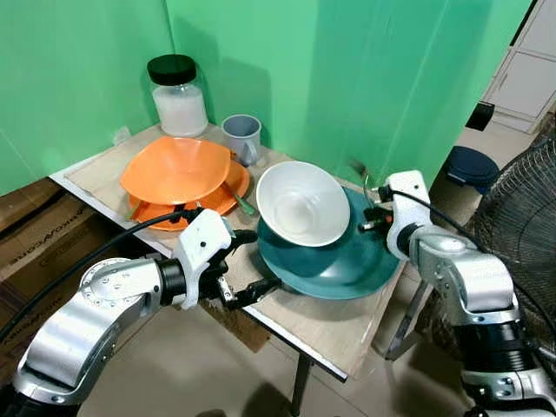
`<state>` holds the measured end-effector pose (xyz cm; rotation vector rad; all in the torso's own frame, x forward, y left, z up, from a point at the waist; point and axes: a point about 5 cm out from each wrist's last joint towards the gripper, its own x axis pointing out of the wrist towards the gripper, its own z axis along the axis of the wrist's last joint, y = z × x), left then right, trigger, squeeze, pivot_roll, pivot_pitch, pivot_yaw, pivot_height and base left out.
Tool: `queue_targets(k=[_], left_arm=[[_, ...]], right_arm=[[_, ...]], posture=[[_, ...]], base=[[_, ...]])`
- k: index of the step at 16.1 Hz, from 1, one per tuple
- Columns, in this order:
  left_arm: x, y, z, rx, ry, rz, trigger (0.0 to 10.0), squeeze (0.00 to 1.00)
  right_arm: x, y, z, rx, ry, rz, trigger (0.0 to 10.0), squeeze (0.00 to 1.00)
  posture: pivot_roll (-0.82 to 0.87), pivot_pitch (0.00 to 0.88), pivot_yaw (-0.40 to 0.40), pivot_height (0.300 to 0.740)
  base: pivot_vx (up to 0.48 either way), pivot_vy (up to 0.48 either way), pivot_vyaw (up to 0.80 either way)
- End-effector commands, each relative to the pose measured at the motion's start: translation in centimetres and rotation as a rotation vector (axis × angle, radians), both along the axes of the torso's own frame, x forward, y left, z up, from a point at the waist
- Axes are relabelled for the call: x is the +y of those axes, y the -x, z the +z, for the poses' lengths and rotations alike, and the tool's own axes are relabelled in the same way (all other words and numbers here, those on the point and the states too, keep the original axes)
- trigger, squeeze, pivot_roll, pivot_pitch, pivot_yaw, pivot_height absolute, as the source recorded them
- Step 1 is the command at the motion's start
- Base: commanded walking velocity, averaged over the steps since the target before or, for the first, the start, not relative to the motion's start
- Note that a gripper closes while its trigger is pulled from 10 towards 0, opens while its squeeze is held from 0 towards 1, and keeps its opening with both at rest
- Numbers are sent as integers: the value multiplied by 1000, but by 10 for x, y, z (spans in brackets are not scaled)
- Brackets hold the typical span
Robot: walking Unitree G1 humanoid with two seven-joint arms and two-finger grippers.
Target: Setting the table
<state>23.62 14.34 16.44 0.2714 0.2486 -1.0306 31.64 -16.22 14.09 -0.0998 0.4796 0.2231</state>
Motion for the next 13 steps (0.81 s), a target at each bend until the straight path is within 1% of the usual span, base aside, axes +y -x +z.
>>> queue_targets(k=[1, 3, 4, 5, 6, 7, 8, 9, 10, 11, 13], left_arm=[[2, 0, 2, -19, 4, 21, 10000, 0], [2, -1, 3, -33, 12, 36, 10000, 0], [3, -2, 6, -71, 24, 76, 10000, 0], [4, -4, 9, -114, 39, 123, 10000, 0], [4, -3, 11, -148, 54, 179, 10000, 0], [3, -2, 12, -176, 70, 221, 10000, 0], [1, -3, 14, -216, 99, 286, 10000, 0], [-2, -5, 15, -241, 109, 359, 10000, 0], [-4, -7, 15, -251, 120, 393, 10000, 0], [-8, -12, 15, -292, 110, 436, 10000, 0], [-10, -16, 14, -306, 109, 462, 10000, 0]], right_arm=[[-3, -1, 16, -69, -17, -13, 0, 0], [-5, 0, 24, -111, -41, -8, 0, 0], [-7, 7, 32, -173, -96, 6, 0, 0], [-9, 15, 40, -239, -153, 16, 0, 0], [-10, 31, 46, -316, -192, 53, 0, 0], [-10, 43, 47, -341, -212, 73, 0, 0], [-9, 54, 48, -371, -279, 58, 0, 0], [-11, 64, 47, -410, -297, 29, 1843, 0], [-11, 70, 46, -444, -314, 12, 7922, 0], [-8, 82, 41, -460, -364, -17, 10000, 0], [-6, 91, 34, -478, -366, -33, 10000, 0]], posture=[[21, 0, -36, 740], [23, 0, -41, 740], [23, 0, -41, 740], [29, 0, -51, 740], [26, 0, -51, 740], [21, 0, -48, 740], [17, 0, -46, 740], [12, 0, -42, 740], [12, 0, -42, 740], [4, 0, -42, 740], [4, 0, -42, 740]], base=[[0, 0, 0], [0, 0, 0], [0, 0, 0], [0, 0, 0], [0, 0, 0], [0, 0, 0], [0, 0, 0], [0, 0, 0], [0, 0, 0], [0, 0, 0], [0, 0, 0]])
